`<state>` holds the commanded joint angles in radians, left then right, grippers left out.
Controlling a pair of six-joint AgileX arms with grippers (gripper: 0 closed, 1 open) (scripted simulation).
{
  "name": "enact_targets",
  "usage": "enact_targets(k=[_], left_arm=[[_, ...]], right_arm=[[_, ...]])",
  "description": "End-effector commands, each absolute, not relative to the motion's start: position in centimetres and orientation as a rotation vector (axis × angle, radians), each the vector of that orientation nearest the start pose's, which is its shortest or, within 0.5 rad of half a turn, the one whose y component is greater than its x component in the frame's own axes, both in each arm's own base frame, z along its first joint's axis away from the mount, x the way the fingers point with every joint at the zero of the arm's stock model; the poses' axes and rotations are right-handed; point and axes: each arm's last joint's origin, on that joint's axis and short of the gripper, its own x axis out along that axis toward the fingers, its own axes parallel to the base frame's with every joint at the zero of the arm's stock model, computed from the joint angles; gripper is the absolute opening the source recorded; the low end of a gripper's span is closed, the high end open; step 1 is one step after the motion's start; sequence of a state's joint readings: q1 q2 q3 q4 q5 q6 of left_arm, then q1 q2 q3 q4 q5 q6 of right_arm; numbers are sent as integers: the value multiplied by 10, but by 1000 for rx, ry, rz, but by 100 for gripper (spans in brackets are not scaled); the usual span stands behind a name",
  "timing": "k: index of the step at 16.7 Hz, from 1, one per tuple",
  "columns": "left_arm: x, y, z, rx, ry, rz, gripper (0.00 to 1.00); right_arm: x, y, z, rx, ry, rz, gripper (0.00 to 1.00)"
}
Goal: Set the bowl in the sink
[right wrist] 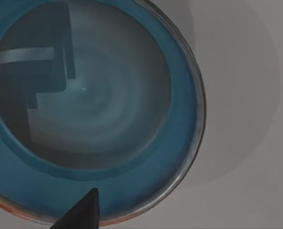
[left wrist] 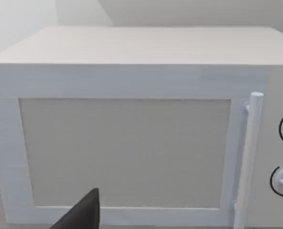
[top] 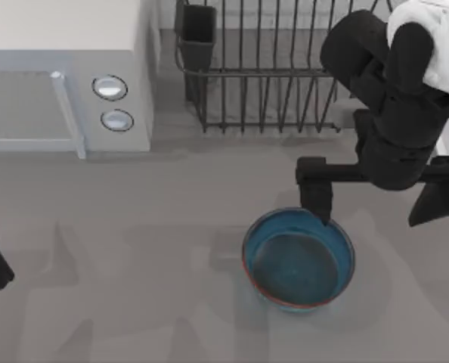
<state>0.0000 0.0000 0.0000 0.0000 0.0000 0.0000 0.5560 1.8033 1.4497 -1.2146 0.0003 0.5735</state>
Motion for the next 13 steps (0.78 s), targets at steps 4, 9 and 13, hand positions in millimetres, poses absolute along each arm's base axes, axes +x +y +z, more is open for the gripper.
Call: enact_targets(k=[4,9,13], left_arm=[[106,-1,160,0,0,0,100],[106,-1,160,0,0,0,100],[106,-1,160,0,0,0,100]], right_arm=[[286,183,208,5,1575,-10,100],[288,184,148,12,1562,-3,100],[285,183,129,8,1571,-8,100]])
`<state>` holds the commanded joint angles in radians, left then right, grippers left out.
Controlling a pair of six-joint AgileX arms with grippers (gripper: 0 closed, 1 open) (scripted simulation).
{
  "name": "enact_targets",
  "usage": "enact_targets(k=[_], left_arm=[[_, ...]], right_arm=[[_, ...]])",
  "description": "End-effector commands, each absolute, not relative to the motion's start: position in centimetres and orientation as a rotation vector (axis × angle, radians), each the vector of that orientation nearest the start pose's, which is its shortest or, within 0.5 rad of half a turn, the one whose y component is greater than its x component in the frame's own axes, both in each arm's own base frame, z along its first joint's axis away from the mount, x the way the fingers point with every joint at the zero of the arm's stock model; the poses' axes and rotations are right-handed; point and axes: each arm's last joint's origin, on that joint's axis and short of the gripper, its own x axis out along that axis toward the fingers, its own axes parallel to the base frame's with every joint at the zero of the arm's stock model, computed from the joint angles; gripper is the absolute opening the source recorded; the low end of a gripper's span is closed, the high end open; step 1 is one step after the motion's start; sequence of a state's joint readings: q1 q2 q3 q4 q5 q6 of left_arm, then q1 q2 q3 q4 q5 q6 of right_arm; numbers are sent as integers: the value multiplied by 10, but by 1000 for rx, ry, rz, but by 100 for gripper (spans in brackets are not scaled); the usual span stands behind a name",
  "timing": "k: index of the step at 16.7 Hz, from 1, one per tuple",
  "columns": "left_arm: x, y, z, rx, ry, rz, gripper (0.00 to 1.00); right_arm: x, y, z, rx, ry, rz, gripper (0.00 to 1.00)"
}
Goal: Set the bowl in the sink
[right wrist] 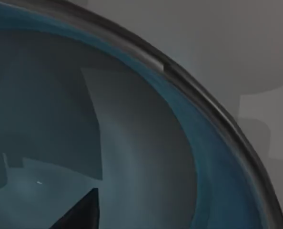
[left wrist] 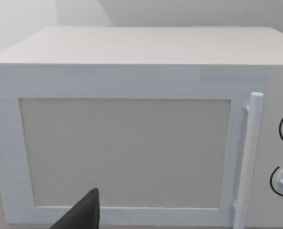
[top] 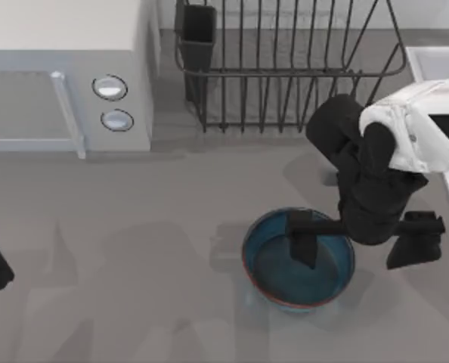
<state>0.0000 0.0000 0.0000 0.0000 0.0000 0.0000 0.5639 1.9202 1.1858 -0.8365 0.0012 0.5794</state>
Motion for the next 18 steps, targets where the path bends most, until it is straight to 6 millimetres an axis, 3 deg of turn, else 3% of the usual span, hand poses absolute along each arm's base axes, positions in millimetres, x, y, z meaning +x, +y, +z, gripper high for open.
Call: enact_targets(k=[3,16,18], left_arm=[[106,-1,160,0,0,0,100],[106,-1,160,0,0,0,100],[106,-1,160,0,0,0,100]], right_arm=[[285,183,129,8,1571,-8,100],[285,183,129,8,1571,-8,2],[285,183,129,8,1571,-8,0]])
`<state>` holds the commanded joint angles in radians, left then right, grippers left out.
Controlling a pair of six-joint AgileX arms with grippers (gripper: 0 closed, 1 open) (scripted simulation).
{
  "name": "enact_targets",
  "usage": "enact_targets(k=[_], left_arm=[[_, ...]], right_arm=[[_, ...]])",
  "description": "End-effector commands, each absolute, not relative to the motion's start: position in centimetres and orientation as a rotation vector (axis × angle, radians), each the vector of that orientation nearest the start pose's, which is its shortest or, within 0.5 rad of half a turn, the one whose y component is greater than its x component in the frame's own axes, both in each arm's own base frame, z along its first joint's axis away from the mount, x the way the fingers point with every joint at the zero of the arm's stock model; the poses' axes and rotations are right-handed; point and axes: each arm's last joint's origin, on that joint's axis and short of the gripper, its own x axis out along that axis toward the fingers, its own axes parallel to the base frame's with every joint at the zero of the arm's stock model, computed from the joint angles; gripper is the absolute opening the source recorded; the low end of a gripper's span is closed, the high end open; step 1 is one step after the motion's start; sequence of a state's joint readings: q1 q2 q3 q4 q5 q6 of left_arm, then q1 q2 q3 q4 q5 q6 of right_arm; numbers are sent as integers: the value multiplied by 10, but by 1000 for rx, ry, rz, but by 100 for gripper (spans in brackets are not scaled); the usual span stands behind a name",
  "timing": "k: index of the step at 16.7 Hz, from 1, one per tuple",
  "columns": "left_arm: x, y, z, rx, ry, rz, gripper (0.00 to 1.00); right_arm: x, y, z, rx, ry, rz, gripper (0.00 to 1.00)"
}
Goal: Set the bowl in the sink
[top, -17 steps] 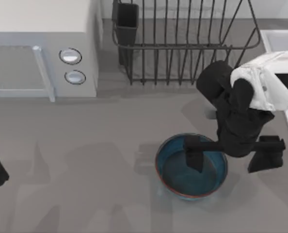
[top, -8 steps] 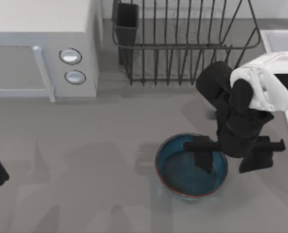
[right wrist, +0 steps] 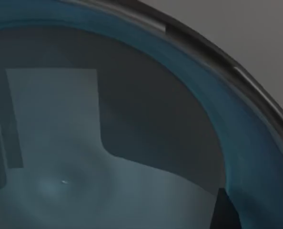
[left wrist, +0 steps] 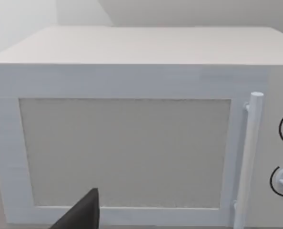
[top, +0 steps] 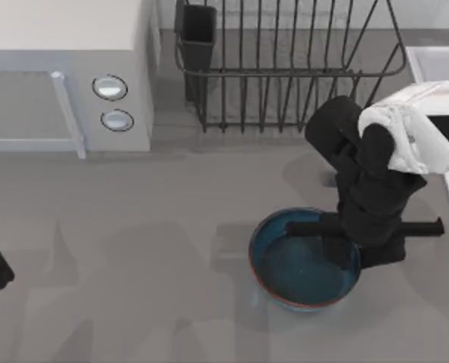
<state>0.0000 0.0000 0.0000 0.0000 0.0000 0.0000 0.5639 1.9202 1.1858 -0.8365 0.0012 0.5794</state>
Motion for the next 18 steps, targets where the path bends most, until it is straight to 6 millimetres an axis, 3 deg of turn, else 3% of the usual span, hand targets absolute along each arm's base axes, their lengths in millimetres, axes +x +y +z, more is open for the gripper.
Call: enact_targets(k=[8,10,13,18], left_arm=[[106,-1,160,0,0,0,100],[106,-1,160,0,0,0,100],[106,-1,160,0,0,0,100],[106,-1,160,0,0,0,100]], right_arm=[[285,183,130,9,1569,-8,0],[288,185,140,10,1565,-5,0],[294,189,172,11,1566,-7,0],[290,187,245,-1,1591,-20,0]])
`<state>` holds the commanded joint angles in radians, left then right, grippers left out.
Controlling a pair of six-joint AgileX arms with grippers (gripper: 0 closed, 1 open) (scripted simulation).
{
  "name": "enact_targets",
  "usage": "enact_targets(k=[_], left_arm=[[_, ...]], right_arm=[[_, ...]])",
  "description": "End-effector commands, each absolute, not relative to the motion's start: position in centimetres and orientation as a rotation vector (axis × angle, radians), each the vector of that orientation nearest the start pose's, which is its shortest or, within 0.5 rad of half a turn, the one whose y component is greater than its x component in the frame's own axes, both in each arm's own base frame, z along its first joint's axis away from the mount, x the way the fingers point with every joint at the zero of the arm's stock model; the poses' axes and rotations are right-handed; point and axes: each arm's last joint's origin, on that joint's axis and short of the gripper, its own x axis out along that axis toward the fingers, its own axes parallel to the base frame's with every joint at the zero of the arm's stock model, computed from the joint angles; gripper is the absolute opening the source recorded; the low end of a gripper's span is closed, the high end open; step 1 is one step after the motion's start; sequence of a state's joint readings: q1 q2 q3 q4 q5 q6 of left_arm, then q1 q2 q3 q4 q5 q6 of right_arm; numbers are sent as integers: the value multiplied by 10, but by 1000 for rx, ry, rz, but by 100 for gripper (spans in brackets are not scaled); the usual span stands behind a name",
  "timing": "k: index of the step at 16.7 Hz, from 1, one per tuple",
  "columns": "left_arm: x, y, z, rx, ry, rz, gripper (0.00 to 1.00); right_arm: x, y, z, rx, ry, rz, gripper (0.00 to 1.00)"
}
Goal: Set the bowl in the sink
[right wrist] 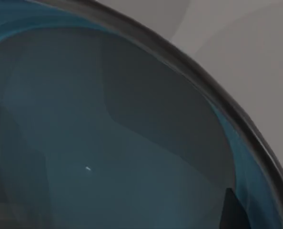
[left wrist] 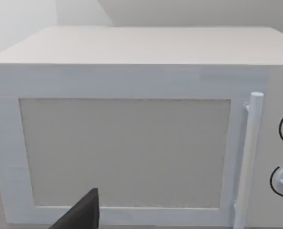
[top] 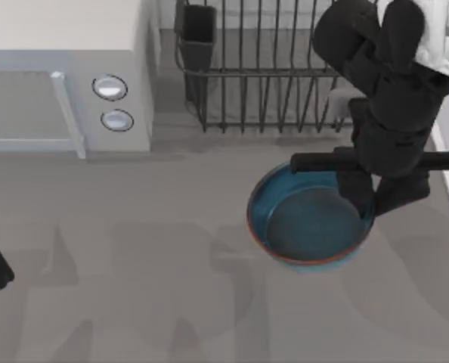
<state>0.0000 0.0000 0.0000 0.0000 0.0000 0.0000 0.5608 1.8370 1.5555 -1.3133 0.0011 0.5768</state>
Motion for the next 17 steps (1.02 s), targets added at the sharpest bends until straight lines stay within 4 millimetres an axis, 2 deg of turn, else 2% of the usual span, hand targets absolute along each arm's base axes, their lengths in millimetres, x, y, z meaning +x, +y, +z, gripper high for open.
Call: enact_targets(k=[3,7,13,17], left_arm=[[106,-1,160,0,0,0,100],[106,-1,160,0,0,0,100],[106,-1,160,0,0,0,100],[106,-1,160,0,0,0,100]], right_arm=[[286,183,276,7,1573,-10,0],[285,182,280,9,1570,-8,0],[293,176,266,64,1552,38,0],[313,150,237,199,1454,132,0]])
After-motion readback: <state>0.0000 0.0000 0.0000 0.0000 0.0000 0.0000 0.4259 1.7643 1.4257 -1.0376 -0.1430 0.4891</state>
